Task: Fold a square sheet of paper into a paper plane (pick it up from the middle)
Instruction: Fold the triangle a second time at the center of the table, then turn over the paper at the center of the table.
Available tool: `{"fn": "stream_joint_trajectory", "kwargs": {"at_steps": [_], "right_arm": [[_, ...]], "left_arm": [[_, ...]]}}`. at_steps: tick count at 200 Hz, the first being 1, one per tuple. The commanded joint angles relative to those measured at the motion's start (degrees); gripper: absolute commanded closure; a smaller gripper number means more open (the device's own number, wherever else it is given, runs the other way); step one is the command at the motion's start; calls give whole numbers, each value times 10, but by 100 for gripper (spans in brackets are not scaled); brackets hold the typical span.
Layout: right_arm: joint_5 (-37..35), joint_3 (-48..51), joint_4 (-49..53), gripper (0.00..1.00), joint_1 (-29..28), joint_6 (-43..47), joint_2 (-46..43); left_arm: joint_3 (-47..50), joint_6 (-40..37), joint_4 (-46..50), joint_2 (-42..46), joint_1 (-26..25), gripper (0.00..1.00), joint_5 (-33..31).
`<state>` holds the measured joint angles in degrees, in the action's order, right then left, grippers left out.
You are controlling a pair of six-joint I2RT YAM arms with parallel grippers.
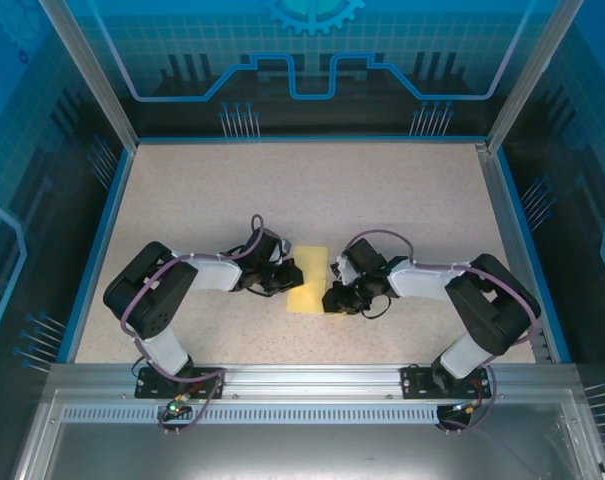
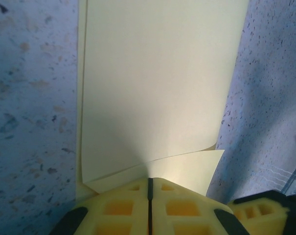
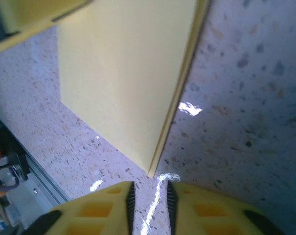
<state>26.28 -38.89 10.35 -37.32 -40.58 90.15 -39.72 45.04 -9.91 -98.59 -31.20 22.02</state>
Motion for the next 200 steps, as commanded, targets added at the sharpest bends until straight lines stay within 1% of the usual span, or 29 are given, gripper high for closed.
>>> {"fn": "stream_joint_trajectory", "kwargs": {"at_steps": [1, 11, 26, 44, 88, 126, 164, 200], "right_arm": [[-44, -25, 11, 67, 18, 7, -22], [-46, -36, 7, 63, 24, 9, -13], [-52, -47, -5, 63, 31, 6, 3], [-42, -62, -19, 60, 36, 3, 25], [-41, -82, -26, 58, 40, 3, 72], [-27, -88, -49, 59, 40, -9, 94], [-16, -87, -65, 62, 40, -19, 109], [-5, -76, -91, 65, 40, -44, 103]], "left_arm": [[-4, 5, 22, -8, 0, 92, -19], [-8, 3, 28, -5, 0, 92, -20], [-11, 3, 30, -1, -1, 91, -18], [-16, 3, 33, 0, 0, 91, -16], [-18, 4, 31, 0, 0, 90, -14], [-18, 2, 35, 1, -1, 90, -13], [-18, 1, 36, 0, -1, 90, -13], [-18, 2, 38, 1, -1, 90, -17]]}}
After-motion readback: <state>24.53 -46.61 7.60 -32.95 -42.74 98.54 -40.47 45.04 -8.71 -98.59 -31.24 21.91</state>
